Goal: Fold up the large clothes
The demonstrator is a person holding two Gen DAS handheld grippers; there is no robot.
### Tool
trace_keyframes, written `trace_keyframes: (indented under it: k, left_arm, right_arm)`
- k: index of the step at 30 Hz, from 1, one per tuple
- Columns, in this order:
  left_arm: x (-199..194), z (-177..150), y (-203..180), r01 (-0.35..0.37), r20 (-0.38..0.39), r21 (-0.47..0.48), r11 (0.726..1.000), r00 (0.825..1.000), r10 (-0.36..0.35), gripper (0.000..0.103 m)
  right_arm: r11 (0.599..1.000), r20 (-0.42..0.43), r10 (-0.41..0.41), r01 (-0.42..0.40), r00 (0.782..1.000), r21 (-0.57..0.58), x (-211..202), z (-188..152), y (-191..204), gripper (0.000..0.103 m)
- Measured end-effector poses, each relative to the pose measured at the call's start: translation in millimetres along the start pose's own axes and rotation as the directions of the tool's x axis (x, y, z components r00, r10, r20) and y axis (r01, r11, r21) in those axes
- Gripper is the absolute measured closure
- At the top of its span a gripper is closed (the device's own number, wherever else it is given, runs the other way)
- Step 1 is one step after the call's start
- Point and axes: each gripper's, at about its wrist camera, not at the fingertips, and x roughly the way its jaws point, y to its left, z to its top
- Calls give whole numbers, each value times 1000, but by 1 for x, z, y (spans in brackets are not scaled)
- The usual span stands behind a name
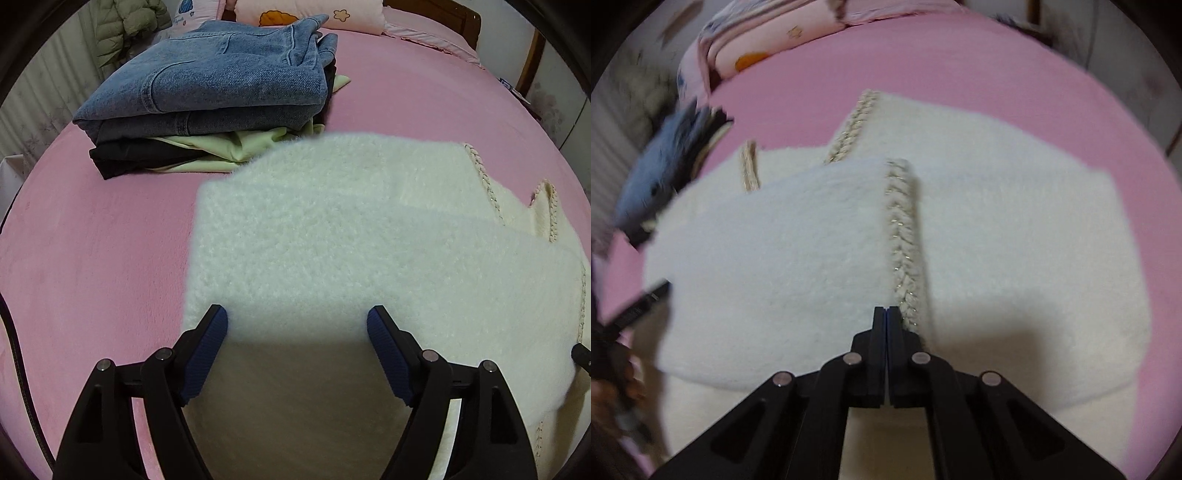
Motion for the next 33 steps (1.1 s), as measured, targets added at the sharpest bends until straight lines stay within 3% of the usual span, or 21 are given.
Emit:
trace_keyframes:
  k: [2, 6, 12, 15, 20, 25, 33]
  left_arm:
    - [-1, 1, 0, -2, -9, -9, 1000, 1000, 2, 25]
    - [-2, 4, 1, 6, -39, -17, 1000, 999, -7, 24]
    - [-10, 9, 3, 34, -79, -25, 999, 996, -36, 23]
    - [-27, 13, 8, 61, -46, -51, 997, 997, -63, 23]
    - [-40, 24, 14, 44, 20, -56, 997, 999, -43, 17]
    - [-19, 47, 18, -1, 27, -36, 999, 1000, 2, 17]
    - [25, 71, 19, -49, 0, -3, 999, 999, 49, 16]
  right_arm:
    - [1000, -8, 3, -2, 1000, 10, -2, 3, -2, 103]
    - [997, -30, -68, 67, 997, -31, -2, 6, 15, 100]
    - [1000, -36, -28, 28, 999, 12, -9, 14, 25, 100]
    - [1000, -8, -17, 17, 1000, -4, -20, 18, 32, 100]
    - [999, 41, -4, 5, 999, -37, -26, 32, 50, 100]
    - [997, 66, -12, 17, 998, -74, -11, 52, 64, 100]
    - [979, 92, -157, 167, 983, -114, 28, 80, 57, 100]
